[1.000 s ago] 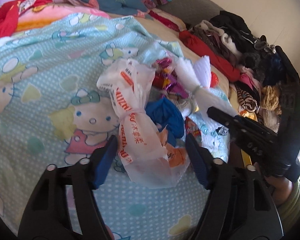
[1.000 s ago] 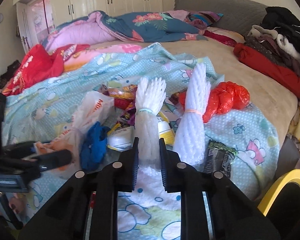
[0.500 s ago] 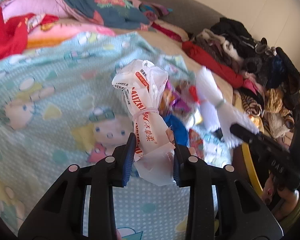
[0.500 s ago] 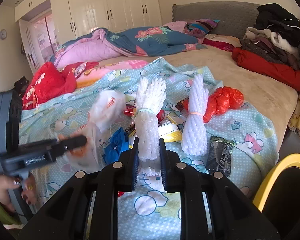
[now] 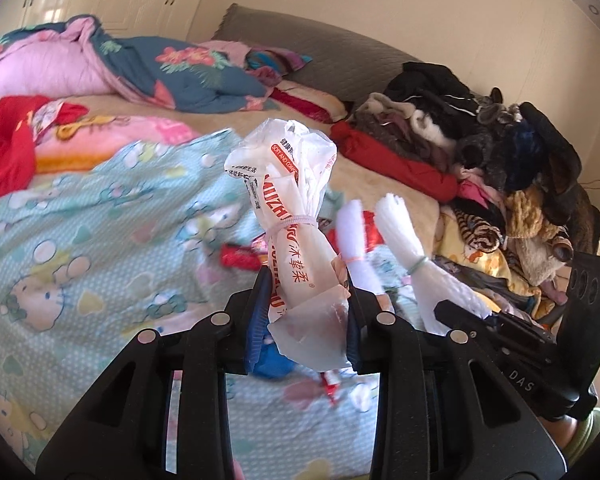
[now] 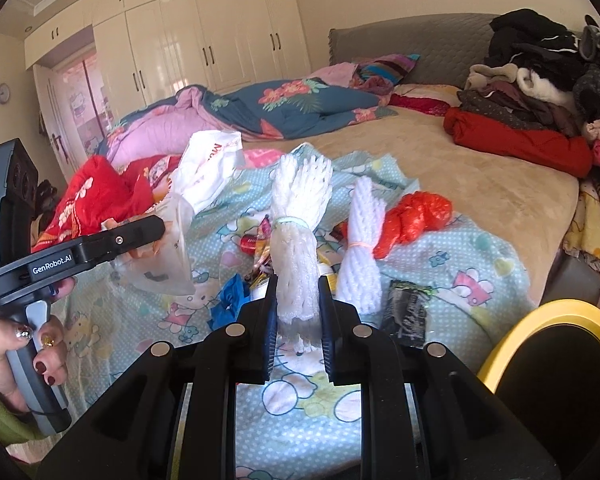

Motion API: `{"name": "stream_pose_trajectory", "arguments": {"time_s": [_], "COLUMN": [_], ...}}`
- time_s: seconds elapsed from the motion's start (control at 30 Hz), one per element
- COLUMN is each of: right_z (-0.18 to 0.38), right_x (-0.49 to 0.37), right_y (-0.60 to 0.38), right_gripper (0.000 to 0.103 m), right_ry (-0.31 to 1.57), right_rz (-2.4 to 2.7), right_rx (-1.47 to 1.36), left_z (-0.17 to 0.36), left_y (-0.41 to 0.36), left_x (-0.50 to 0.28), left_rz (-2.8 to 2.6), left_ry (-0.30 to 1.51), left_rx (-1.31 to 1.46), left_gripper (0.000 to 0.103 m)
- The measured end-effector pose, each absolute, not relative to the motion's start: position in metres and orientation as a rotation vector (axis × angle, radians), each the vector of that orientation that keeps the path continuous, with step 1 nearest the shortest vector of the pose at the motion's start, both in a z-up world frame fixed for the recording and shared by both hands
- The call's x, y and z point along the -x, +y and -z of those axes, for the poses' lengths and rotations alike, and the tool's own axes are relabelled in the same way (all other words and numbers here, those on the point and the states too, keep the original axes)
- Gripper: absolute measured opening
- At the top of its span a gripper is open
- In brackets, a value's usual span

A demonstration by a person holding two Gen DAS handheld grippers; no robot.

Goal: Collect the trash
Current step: 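Carry the white bag and foam net over the yellow-rimmed bin with both tools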

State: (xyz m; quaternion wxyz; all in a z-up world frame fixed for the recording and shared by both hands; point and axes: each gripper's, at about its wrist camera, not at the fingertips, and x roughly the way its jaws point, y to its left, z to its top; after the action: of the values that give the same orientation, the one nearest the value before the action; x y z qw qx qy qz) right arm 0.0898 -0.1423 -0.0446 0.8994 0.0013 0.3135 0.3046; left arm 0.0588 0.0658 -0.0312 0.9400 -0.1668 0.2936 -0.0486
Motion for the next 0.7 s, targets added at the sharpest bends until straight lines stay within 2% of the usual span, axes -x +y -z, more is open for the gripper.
{"name": "stream_pose_trajectory", "arguments": {"time_s": [0.7], "right_z": [0.024], "right_x": [-0.075], "right_y": [-0.212], "right_gripper": [0.018], "right_ry": [0.6], "right_rz": [-0.522], "right_rx": [-0.083], "left_z": [0.011], "left_y": [0.003], "left_x": [-0.064], "left_rz": [0.211], "left_ry": [0.566], "left_rx": [0.264], "left_gripper": [0.025]}}
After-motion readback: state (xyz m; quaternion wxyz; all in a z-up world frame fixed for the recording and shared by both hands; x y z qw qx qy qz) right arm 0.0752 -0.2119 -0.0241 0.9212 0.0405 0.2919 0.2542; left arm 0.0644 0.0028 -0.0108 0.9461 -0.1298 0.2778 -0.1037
